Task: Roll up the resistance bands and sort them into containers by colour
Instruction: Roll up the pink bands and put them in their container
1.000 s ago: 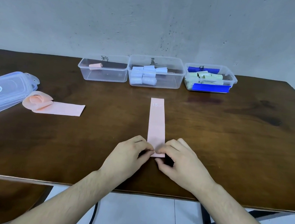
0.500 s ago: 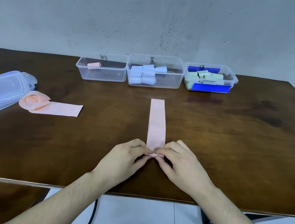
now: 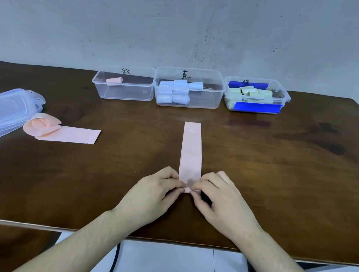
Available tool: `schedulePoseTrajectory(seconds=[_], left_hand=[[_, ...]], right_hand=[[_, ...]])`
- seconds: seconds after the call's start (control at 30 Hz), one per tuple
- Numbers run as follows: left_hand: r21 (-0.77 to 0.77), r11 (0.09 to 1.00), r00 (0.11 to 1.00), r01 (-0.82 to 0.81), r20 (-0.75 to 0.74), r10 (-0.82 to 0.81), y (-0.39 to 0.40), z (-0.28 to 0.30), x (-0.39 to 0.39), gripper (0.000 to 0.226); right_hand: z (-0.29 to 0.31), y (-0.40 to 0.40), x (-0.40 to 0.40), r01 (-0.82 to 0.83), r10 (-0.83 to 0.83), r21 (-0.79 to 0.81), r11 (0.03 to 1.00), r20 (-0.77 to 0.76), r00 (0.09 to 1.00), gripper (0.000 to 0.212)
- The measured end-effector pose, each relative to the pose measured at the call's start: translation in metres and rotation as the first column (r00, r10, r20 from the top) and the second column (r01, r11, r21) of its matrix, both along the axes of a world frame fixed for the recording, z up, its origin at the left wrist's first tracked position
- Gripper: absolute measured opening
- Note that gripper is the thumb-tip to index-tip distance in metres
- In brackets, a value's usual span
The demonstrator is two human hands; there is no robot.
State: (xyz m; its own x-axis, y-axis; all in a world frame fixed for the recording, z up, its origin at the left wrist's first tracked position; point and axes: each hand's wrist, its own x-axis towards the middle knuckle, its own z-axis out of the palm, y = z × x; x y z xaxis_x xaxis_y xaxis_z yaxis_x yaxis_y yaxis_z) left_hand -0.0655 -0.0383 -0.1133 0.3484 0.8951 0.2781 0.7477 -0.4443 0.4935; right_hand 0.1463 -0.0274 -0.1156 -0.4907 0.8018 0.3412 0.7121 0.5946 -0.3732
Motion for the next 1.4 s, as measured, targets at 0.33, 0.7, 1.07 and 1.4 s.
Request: schedulePoseTrajectory(seconds=[0.33, 0.7, 1.07, 1.4], left_hand=[[0.038, 0.999, 1.0, 0.002, 0.013, -0.002, -0.001, 0.0, 0.002, 0.017], [0.048, 0.999, 0.999, -0.003, -0.053, 0.005, 0.005, -0.001, 0.001, 0.021], [0.062, 0.998, 0.999, -0.023, -0.033, 0.025, 0.01, -0.001, 0.0, 0.015], [0.032, 0.999, 0.998, -0.043, -0.034, 0.044, 0.011, -0.002, 0.0, 0.018]], right_hand=[[-0.003, 0.004, -0.001, 0.015, -0.015, -0.038, 0.999, 0.0, 1.0, 0.015], [-0.002, 0.004, 0.0, 0.003, -0.002, -0.059, 0.998, 0.013, 1.0, 0.024], [-0.004, 0.012, 0.0, 0.033, -0.031, -0.103, 0.994, 0.016, 0.999, 0.028], [-0.004, 0.019, -0.001, 0.063, -0.063, -0.03, 0.998, 0.003, 0.998, 0.015]])
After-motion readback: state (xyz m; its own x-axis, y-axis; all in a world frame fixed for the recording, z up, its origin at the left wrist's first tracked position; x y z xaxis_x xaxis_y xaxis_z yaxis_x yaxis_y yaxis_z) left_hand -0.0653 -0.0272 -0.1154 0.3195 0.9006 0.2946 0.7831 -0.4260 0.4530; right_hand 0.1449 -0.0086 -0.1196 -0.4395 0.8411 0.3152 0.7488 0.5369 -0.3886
